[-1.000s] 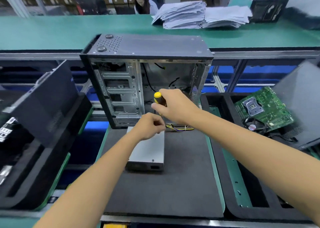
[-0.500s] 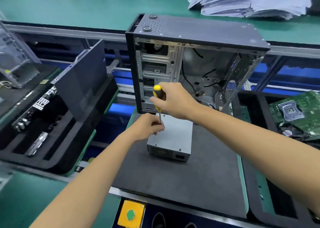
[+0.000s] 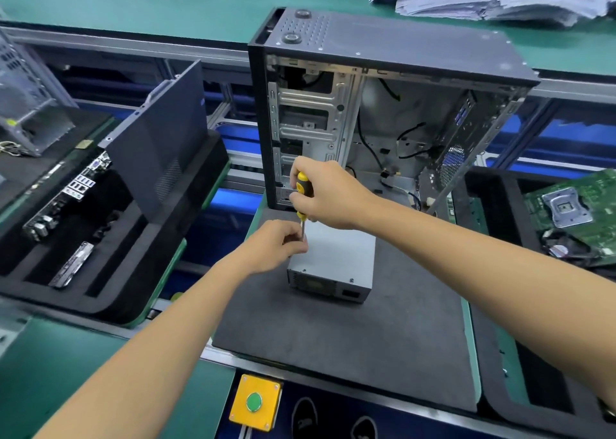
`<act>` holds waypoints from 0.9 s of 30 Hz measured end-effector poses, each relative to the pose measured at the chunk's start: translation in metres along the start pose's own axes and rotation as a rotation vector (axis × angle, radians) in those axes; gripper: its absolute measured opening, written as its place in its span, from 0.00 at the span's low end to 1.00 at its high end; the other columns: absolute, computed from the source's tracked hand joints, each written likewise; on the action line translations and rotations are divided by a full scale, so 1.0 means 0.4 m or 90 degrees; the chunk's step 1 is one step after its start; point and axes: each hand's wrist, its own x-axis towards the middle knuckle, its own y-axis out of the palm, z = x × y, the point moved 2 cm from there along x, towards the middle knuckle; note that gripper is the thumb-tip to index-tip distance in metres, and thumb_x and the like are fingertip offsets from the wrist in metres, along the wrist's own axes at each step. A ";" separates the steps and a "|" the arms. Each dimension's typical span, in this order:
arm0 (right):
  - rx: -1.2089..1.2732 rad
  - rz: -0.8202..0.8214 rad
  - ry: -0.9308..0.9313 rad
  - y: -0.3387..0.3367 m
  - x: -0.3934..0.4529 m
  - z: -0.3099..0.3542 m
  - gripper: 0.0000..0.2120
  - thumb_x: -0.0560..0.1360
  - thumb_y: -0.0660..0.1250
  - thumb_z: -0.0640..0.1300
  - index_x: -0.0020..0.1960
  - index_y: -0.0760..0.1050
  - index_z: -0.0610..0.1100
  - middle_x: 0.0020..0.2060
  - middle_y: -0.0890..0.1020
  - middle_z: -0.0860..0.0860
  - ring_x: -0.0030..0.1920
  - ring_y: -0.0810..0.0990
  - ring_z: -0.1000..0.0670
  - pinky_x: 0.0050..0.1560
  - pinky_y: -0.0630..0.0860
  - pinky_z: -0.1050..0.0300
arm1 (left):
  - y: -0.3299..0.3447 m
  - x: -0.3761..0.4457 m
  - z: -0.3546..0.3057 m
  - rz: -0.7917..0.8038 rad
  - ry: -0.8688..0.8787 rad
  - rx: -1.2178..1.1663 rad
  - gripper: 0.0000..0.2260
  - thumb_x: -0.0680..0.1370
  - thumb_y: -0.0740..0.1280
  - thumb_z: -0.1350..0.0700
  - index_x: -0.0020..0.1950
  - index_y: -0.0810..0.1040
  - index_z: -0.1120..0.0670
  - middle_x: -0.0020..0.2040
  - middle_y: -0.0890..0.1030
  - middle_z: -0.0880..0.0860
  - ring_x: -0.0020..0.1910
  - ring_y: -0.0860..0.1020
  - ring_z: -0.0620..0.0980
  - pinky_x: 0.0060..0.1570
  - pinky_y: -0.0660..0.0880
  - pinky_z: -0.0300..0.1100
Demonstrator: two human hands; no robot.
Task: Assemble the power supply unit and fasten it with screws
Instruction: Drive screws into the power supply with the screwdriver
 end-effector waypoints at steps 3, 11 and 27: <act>0.007 -0.007 0.016 0.000 0.002 -0.001 0.05 0.75 0.65 0.40 0.47 0.71 0.39 0.36 0.79 0.47 0.34 0.81 0.49 0.37 0.80 0.48 | 0.004 -0.001 0.006 -0.019 0.000 0.006 0.05 0.76 0.70 0.57 0.41 0.79 0.57 0.39 0.80 0.50 0.40 0.77 0.50 0.41 0.73 0.40; 0.000 -0.013 0.025 0.000 -0.001 0.002 0.05 0.75 0.65 0.40 0.47 0.70 0.39 0.37 0.79 0.45 0.39 0.81 0.41 0.39 0.79 0.44 | 0.003 0.001 0.010 -0.032 0.002 0.001 0.07 0.75 0.71 0.57 0.38 0.77 0.52 0.38 0.80 0.49 0.40 0.77 0.48 0.41 0.73 0.39; 0.050 -0.022 0.052 -0.017 -0.003 -0.006 0.05 0.76 0.65 0.40 0.45 0.69 0.40 0.37 0.81 0.43 0.33 0.83 0.48 0.38 0.81 0.45 | 0.011 -0.015 0.002 -0.072 -0.004 -0.066 0.08 0.74 0.73 0.59 0.37 0.77 0.51 0.34 0.79 0.46 0.33 0.73 0.39 0.36 0.70 0.30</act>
